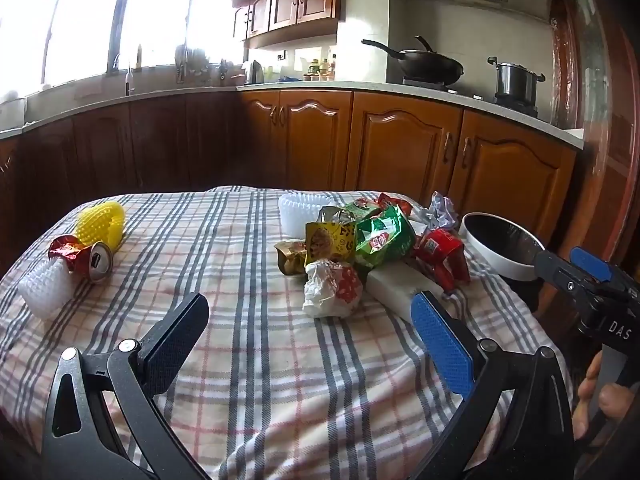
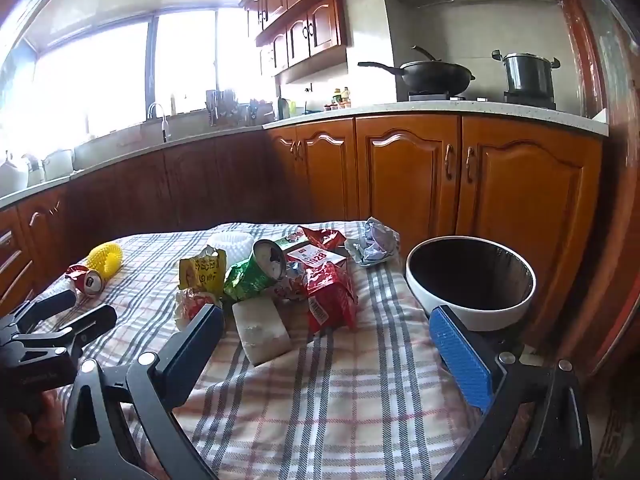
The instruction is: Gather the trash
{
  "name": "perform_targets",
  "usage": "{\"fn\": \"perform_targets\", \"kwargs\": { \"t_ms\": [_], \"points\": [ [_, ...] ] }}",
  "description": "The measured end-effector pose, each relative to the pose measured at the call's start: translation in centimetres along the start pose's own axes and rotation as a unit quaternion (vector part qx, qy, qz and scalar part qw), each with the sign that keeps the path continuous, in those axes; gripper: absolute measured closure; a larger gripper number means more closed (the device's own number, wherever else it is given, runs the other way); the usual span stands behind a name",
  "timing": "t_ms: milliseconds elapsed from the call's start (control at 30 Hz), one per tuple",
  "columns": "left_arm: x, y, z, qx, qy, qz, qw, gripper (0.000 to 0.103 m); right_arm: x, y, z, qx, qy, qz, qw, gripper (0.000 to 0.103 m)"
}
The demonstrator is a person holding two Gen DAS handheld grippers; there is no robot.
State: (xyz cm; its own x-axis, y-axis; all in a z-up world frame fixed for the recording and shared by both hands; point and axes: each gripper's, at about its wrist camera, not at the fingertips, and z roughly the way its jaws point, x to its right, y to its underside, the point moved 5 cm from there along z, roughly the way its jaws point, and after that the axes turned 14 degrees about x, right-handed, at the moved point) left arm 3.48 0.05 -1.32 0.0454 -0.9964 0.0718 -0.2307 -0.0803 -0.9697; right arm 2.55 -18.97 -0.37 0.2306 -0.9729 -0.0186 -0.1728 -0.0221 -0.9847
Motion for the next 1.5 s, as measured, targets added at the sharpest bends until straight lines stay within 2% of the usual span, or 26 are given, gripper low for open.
{"fn": "perform_targets", "kwargs": {
  "t_ms": [233,500,1500],
  "points": [
    [0.1,0.0,0.4,-0.001,-0.002,0.005,1.0,0.0,2.5,-0.2,1.6,-0.004,0.0,0.0,1.0,0.0],
    [0.0,0.0,0.4,0.003,-0.005,0.004,1.0,0.0,1.6,0.1,1.7,0.0,-0.023,-0.005,1.0,0.0],
    [0.2,-0.2,1.0,0.001,-0.007,0.005,1.0,0.0,1.6,0.3,2.1,-0.002,-0.03,-0.002,1.0,0.0]
  ]
}}
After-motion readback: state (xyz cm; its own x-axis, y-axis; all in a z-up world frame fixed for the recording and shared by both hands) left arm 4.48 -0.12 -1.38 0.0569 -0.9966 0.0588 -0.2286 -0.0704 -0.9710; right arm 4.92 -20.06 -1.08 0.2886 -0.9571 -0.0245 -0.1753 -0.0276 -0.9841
